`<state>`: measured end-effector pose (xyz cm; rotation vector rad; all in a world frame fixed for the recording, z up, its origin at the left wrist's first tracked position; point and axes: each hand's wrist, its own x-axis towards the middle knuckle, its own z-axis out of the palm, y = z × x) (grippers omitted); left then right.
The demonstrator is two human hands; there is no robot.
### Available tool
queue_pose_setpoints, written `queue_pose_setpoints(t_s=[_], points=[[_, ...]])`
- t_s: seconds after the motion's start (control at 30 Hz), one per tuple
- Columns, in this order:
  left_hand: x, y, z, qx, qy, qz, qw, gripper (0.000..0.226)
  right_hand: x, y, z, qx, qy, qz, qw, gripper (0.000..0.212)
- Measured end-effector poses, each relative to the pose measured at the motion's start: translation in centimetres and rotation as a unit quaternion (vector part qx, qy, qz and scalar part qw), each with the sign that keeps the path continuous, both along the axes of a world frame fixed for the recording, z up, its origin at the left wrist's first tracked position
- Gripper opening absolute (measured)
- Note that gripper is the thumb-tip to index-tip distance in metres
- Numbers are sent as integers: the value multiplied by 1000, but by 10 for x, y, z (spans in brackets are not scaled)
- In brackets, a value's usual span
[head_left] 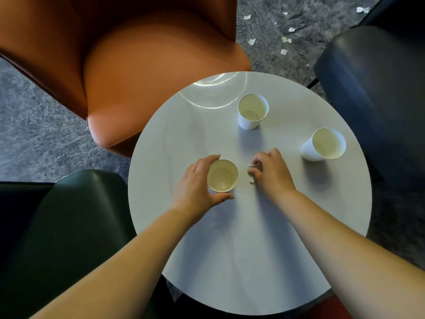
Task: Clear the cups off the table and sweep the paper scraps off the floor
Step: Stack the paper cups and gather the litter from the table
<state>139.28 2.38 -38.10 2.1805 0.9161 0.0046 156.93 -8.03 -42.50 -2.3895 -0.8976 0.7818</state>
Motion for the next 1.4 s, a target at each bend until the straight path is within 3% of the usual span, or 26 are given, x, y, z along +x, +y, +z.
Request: queue_pose_setpoints(t_s=[0.1,0.23,0.33,0.43,0.53,0.63,0.73,0.9,1.03,1.4], points=[[-1,0,1,-3,4,0,1000,93,3,-7,2,-4,-7,-12,1000,8],[0,0,4,-5,11,0,1000,94,-10,-8,38,148,79,-122,978,11],[1,-1,4,-5,9,4,1000,93,-32,1,70,223,147,-115,957,13],[0,0,4,-3,12,5,1000,92,-43,4,74,211,189,-73,956,18],[-2,1,6,-3,17,4,1000,93,-34,-6,55,195,124,-128,964,17],[-4,1,5,-7,15,2,1000,93,-17,-19,30,62,30,-89,994,24],[-4,1,5,-8,19,5,1000,92,-10,-24,14,-15,44,-48,998,28],[-4,1,5,-4,18,4,1000,93,-8,-18,6,-11,-2,-13,1000,7],[-3,2,6,-1,20,1,1000,92,-11,-24,2,-11,-33,12,999,5],[-2,2,6,-5,16,5,1000,91,-12,-37,1,-17,-26,-48,998,14]])
